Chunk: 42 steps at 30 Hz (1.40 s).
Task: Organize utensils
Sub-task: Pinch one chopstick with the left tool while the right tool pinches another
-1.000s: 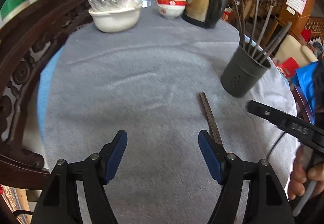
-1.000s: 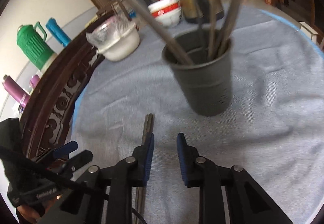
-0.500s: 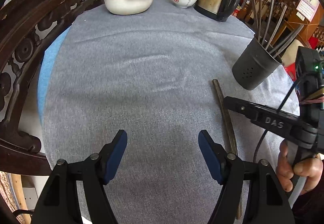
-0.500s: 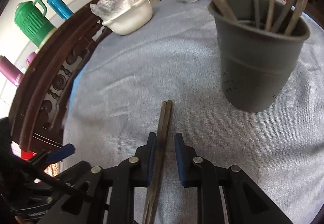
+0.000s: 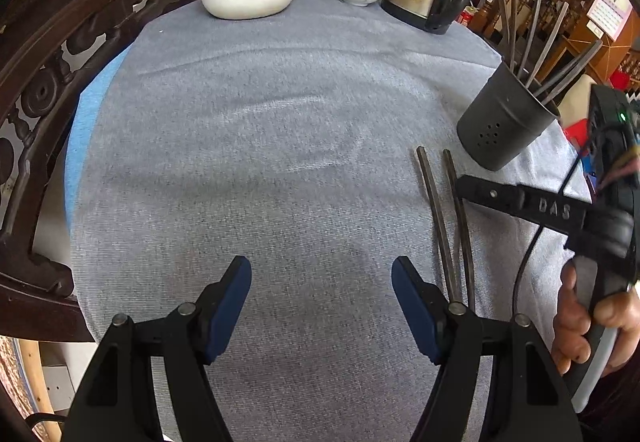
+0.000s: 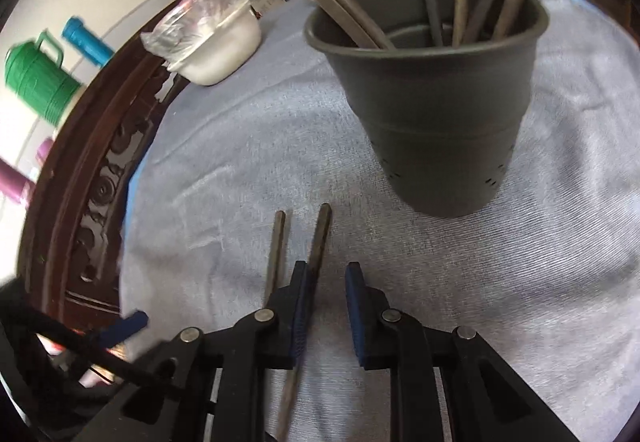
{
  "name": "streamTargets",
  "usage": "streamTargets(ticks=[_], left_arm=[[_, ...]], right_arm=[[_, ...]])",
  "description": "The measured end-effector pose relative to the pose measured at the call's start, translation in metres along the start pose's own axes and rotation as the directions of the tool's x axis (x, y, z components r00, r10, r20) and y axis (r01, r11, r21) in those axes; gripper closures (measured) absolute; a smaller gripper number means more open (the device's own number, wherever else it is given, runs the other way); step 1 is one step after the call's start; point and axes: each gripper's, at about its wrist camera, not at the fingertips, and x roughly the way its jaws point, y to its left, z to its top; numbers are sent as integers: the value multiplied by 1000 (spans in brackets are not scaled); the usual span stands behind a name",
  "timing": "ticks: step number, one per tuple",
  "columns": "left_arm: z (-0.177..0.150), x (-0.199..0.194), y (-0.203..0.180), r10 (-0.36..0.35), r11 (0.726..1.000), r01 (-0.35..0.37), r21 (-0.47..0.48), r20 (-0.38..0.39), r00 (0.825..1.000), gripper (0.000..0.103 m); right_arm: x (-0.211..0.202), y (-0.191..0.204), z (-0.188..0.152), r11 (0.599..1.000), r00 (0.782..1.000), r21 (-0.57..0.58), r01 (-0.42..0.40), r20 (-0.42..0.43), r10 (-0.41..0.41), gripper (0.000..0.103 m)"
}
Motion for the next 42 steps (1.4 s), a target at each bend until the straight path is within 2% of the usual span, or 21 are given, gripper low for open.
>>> streamTargets(ticks=[2,8,10,18,24,27,30,31,33,35,37,41,42], left_arm=[[1,-1,1,3,1000,-3,1,3,1000,30],[1,-1,4,9,1000,-9,-10,2,1000,30],[1,-2,4,8,1000,-8,-9,1,1000,30],[12,-1,-2,-12,1000,12,8,-11,1000,30],[40,18,-23,-49,997,53,56,-66,997,30],[61,39,-35,-42,997,51,63,-128,991,30],[75,54,-47,-79,992,95,81,-179,981,31],[79,59,-50,-70,993,87,79,-199,977,32],[85,65,-56,-55,994,75,85,-217,975,43],[90,72,-66,-77,988,107,111,-248,966,49],[93,81,-69,-82,989,113,96,-283,956,59],[102,86,-74,-100,986,133,98,-286,953,69],[103,87,-73,-107,986,138,92,-286,952,78]], right_arm=[[6,4,3,1000,1000,5,-1,-5,1,81],[18,19,11,996,997,-38,82,-6,-82,83],[20,21,13,992,994,-67,110,-9,-111,93],[-1,9,5,991,994,-83,106,27,-104,97],[-29,-17,-1,995,993,-28,92,71,-90,97],[-43,-28,-2,997,993,0,80,89,-80,97],[-55,-35,-4,998,992,17,66,105,-68,97],[-61,-39,-6,998,992,25,56,114,-59,97],[-68,-44,-8,998,991,37,44,121,-48,97],[-75,-47,-9,999,991,46,24,132,-30,97],[-83,-50,-10,999,990,52,8,142,-16,97],[-98,-43,-10,999,984,37,-24,180,17,97],[-102,-42,-10,999,982,33,-30,188,23,97]])
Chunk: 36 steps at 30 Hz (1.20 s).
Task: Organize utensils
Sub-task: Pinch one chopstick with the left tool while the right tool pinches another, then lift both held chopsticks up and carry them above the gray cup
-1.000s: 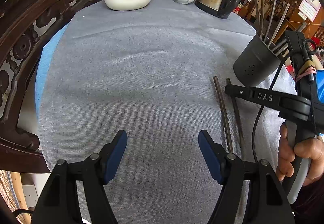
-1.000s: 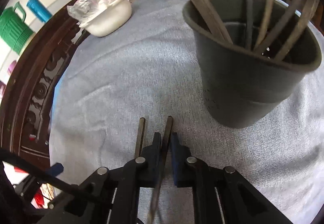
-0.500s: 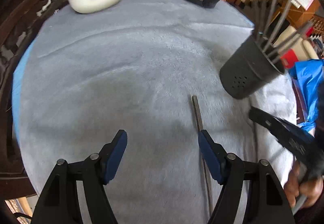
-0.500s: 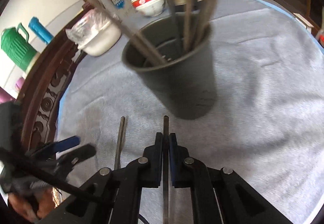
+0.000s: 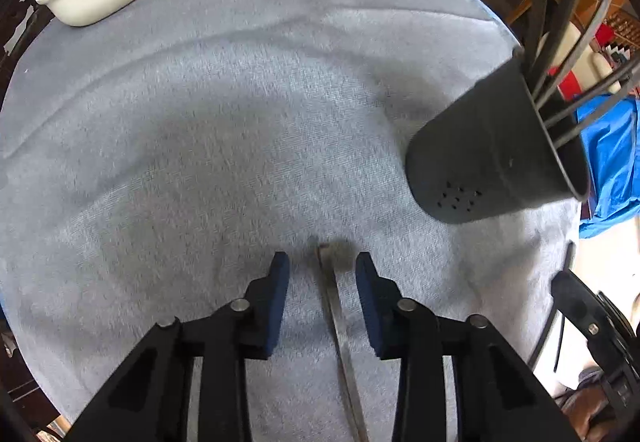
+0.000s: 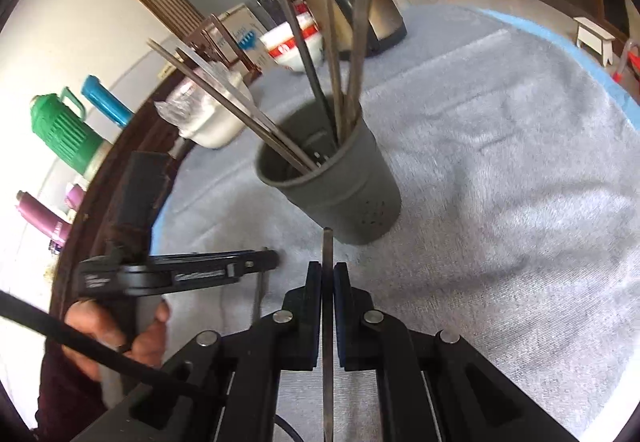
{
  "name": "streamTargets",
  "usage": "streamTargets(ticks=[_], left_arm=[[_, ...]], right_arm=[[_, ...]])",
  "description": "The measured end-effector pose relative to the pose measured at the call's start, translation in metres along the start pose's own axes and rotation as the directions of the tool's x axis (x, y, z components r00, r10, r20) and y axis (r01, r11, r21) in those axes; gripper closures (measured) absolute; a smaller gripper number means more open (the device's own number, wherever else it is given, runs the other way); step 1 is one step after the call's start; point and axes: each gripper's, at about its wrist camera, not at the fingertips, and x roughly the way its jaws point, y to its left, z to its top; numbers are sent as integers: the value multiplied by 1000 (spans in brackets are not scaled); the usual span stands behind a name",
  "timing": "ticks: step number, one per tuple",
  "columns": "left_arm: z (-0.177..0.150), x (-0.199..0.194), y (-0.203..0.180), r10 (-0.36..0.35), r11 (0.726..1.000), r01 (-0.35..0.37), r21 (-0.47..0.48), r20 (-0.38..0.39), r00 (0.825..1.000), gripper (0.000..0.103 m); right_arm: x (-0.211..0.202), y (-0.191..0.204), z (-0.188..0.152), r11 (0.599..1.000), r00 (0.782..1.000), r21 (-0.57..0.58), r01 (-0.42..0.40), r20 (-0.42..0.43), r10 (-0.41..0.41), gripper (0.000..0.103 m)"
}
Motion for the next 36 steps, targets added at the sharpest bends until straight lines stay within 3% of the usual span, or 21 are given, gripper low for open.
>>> streamTargets(ticks=[2,6,10,14,16,22,28,36], left_arm=[[0,2,2,-15,1000,15,-3,-7,1000,94],[-4,-5,2,11,1000,-10,-19,37,999,95],[-17,-39,-4,56,998,-54,-17,150,987,95],[-31,-79,-21,114,993,-119,4,277,954,96],[-38,-99,-32,152,986,-168,17,346,926,97],[-38,-132,-45,189,973,-230,33,463,866,97],[-43,-143,-54,181,968,-243,54,514,838,98],[-49,-164,-58,159,973,-223,54,546,823,98]], right_arm=[[-9,4,2,1000,1000,-6,-20,23,20,97],[-17,12,3,999,998,-27,-31,49,33,97],[-20,16,3,999,997,-36,-39,62,42,97],[-25,20,4,997,994,-45,-60,89,64,97],[-28,23,6,996,992,-54,-64,109,70,97],[-39,29,8,994,983,-66,-82,160,92,97],[-55,35,9,992,971,-80,-96,213,111,96],[-79,43,11,988,950,-104,-111,282,137,96]])
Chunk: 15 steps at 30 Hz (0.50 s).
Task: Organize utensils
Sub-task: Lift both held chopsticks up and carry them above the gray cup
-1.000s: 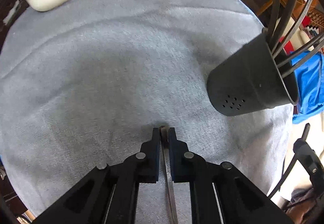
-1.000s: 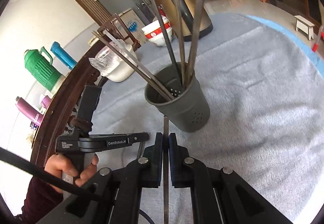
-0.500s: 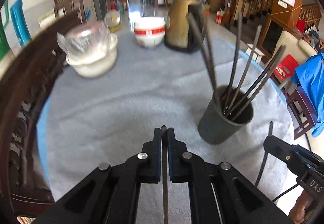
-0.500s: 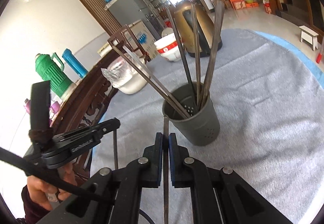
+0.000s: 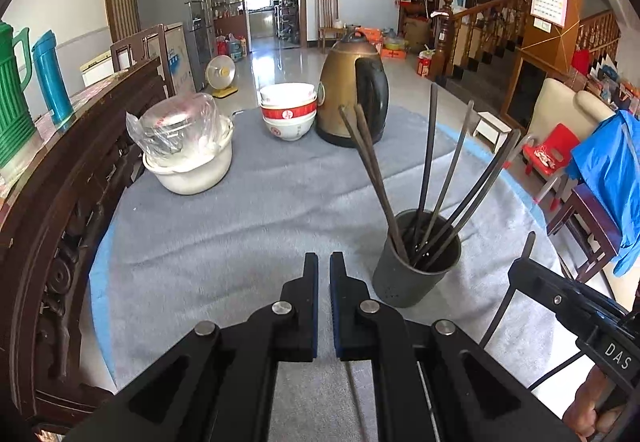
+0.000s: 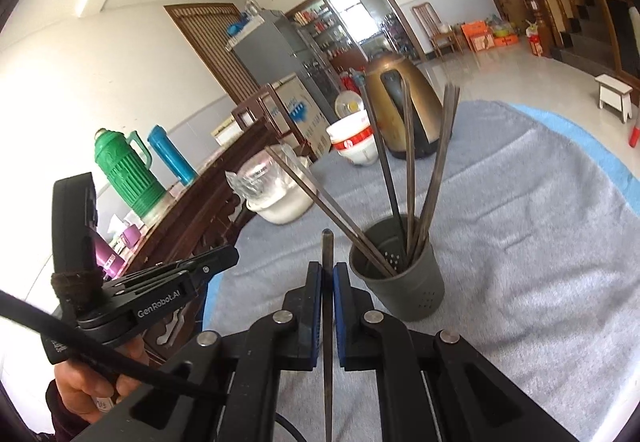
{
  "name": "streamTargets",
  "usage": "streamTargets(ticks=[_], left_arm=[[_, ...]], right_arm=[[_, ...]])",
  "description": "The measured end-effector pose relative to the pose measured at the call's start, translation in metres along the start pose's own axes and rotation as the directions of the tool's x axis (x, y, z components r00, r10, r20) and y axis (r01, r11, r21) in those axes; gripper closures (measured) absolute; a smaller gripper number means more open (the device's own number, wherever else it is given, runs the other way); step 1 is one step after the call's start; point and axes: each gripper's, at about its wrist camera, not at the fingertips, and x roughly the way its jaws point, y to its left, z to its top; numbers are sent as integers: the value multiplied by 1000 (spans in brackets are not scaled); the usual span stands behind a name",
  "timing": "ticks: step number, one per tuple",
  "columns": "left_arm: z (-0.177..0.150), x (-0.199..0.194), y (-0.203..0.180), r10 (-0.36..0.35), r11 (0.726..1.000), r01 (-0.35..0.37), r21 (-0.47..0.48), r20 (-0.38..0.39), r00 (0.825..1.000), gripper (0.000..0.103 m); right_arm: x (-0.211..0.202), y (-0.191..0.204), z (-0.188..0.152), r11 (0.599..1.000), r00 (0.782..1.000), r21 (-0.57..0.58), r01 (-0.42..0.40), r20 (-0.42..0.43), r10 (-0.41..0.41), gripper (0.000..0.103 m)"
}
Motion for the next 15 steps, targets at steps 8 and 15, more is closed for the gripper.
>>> streamTargets(ticks=[8,15], left_arm=[[-7,54,26,-112,989,91,-116,-191,975,91],[-28,120,18,-246,963,186,-196,-352,903,61]], right_arm=[[-6,-8,0,1000,1000,14,16,4,-16,97],[-14,-17,0,999,999,27,28,14,-29,97]])
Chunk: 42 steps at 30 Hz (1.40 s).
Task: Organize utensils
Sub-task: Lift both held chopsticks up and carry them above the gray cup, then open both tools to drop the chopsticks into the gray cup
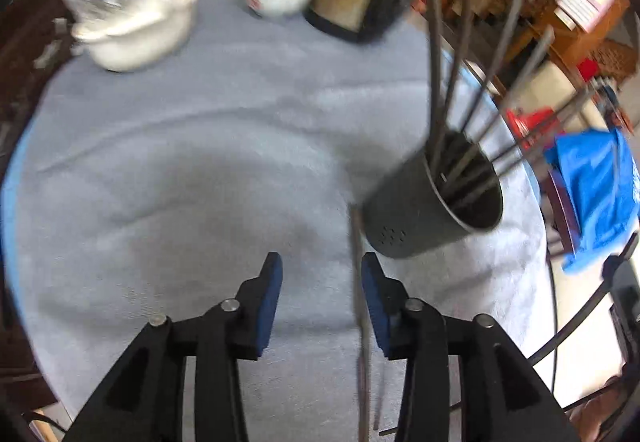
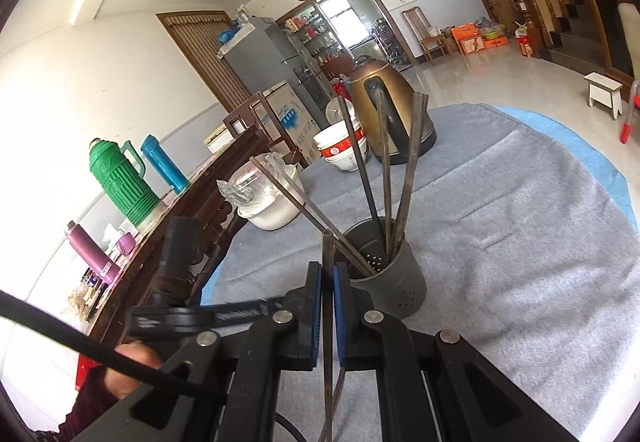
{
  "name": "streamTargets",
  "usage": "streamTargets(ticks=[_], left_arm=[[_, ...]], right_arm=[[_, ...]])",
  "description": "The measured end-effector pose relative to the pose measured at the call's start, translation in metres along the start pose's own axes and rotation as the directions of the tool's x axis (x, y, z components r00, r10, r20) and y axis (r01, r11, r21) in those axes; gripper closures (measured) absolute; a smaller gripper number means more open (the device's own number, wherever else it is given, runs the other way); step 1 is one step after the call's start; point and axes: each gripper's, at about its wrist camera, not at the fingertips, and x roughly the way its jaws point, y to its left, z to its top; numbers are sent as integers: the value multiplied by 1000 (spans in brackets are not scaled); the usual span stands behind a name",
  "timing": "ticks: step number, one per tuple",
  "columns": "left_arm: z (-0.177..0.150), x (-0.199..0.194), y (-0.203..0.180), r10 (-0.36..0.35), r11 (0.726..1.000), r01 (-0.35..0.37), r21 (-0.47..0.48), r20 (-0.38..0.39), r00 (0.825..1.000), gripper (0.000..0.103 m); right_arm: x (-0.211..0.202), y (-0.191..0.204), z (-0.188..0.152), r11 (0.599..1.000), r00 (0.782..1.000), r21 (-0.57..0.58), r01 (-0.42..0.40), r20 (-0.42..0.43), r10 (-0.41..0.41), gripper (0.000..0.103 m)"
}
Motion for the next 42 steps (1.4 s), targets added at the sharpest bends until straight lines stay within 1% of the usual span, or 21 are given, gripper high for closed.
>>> streamTargets(ticks=[3,6,8,9,10,11,12,13,15,17,20,23,27,30,31,34,35,38,39,40,42], left_arm=[[0,29,-13,20,999,-18,39,-62,998,61],[-4,57,-24,47,996,-37,82,-135,990,61],[-3,69,-29,64,994,-50,98,-151,986,62],[-2,68,-32,72,992,-58,113,-124,990,61],[1,71,-33,82,991,-67,116,-126,989,62],[3,72,-34,82,992,-69,109,-126,989,68],[3,73,-34,82,991,-69,112,-117,990,83],[3,74,-34,82,990,-68,120,-119,990,89],[1,73,-33,80,990,-67,124,-105,991,94],[-2,69,-28,84,991,-74,110,-92,992,98],[-7,51,-22,78,993,-74,91,-38,996,98],[-10,22,-19,75,994,-77,80,31,997,98],[-9,-32,-20,41,996,-52,67,156,987,98],[-9,-76,-23,19,997,-37,64,261,965,98],[-9,-93,-25,4,998,-26,65,307,952,98],[-4,-131,-33,-28,997,-1,72,399,917,98],[-4,-146,-35,-40,997,9,74,430,902,98],[-2,-178,-38,-73,996,39,75,518,852,98],[-2,-190,-40,-80,996,48,72,554,829,98],[0,-198,-40,-81,996,50,69,579,812,98],[1,-217,-46,-70,997,44,57,657,751,98]], right_arm=[[-5,-7,0,1000,1000,14,4,2,-4,97],[-9,-11,-1,1000,1000,20,13,8,-13,97],[-11,-14,-2,1000,1000,24,17,6,-17,97],[-12,-16,-3,999,1000,27,22,7,-22,97],[-13,-18,-3,999,1000,30,21,5,-21,97],[-13,-19,-3,999,1000,34,21,3,-21,97],[-13,-20,-4,999,1000,35,23,2,-23,97],[-14,-20,-4,999,1000,36,24,3,-24,97],[-15,-19,-4,999,1000,34,19,6,-19,97],[-14,-17,-4,999,1000,28,21,6,-21,97],[-11,-15,-5,1000,1000,23,20,5,-20,97],[-11,-12,-3,1000,1000,17,18,14,-18,97],[-18,-5,4,1000,998,-7,25,65,-25,97],[-26,1,11,999,992,-24,34,123,-30,97],[-27,2,14,999,990,-24,32,136,-28,97],[-36,9,25,999,980,-29,36,199,-29,97],[-38,10,28,999,977,-31,36,211,-29,97],[-47,18,41,999,961,-35,40,275,-29,97],[-50,19,46,999,955,-32,42,295,-30,97],[-52,20,50,999,950,-28,44,312,-33,97],[-57,23,58,998,930,-19,60,364,-49,97]])
